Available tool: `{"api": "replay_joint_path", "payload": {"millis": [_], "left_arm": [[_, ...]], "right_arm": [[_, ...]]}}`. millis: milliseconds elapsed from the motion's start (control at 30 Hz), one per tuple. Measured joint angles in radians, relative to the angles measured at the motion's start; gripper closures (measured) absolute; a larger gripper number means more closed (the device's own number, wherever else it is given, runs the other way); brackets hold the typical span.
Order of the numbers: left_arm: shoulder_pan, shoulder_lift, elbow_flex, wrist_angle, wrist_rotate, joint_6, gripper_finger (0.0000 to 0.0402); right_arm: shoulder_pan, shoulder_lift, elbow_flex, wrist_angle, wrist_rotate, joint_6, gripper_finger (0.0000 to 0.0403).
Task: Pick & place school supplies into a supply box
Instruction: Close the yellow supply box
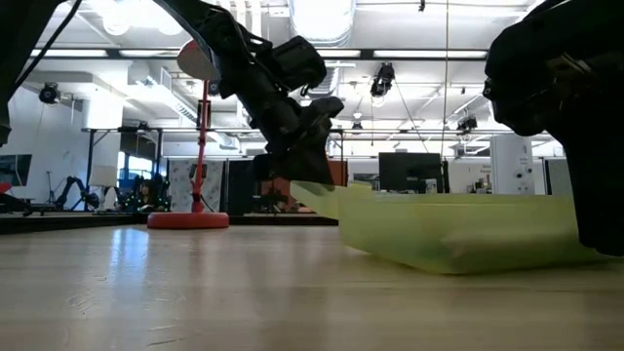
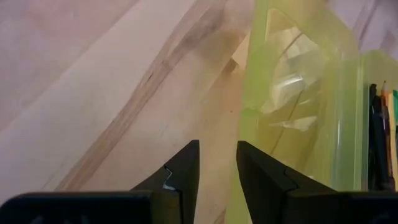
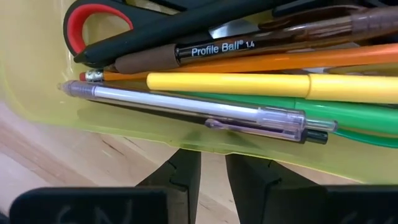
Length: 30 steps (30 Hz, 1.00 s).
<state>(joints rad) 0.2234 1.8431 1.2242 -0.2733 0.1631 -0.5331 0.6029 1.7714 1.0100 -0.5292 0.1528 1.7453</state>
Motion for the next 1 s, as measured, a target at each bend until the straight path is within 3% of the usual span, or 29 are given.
{"api": "replay_joint_path", "payload": {"millis": [1000], "left_arm": [[-0.001,-0.063,0.004,0.001,0.006,-0.050,0.0309]], "right_arm": [[-0.002,0.000,0.000,-0.051,0.006,-0.048,0.0335]]}}
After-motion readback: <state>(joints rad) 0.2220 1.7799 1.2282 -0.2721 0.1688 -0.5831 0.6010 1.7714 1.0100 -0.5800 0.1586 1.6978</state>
